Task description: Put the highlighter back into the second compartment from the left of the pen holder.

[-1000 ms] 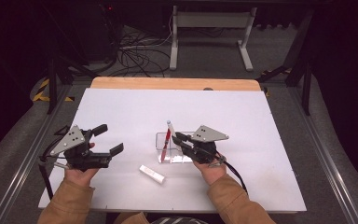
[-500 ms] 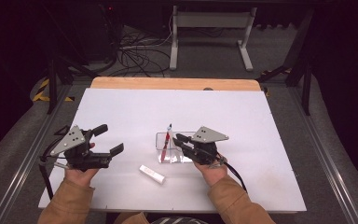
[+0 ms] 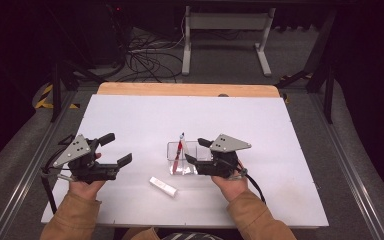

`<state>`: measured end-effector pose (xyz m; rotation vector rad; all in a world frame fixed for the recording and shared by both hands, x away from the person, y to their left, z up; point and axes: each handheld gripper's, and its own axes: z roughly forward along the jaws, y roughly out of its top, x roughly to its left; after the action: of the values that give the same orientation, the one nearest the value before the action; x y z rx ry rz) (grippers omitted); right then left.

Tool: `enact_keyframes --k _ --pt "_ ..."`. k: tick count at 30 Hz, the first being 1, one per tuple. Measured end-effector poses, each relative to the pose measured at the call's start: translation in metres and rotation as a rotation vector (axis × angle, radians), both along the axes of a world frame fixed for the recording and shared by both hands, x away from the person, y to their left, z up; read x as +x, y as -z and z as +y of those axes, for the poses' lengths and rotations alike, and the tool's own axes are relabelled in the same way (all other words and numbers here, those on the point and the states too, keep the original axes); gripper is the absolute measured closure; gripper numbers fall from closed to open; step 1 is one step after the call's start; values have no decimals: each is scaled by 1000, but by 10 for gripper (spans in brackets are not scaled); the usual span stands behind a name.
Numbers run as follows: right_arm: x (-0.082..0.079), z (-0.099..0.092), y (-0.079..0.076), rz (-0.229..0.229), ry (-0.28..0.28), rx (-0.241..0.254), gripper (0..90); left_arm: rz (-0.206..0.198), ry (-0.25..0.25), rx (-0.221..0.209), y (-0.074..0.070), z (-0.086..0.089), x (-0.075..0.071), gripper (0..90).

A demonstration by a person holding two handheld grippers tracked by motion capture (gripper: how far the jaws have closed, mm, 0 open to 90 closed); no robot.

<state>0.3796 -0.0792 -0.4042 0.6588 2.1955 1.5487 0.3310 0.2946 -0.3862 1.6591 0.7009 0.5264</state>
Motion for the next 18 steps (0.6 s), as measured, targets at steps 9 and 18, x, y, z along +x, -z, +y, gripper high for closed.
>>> enact_keyframes --k 9,18 --pt "-12 -4 -12 -1 -28 -17 148 -4 -2 4 0 1 0 83" --pt "-17 -3 -21 4 -43 -25 139 -4 -2 3 -1 1 0 83"
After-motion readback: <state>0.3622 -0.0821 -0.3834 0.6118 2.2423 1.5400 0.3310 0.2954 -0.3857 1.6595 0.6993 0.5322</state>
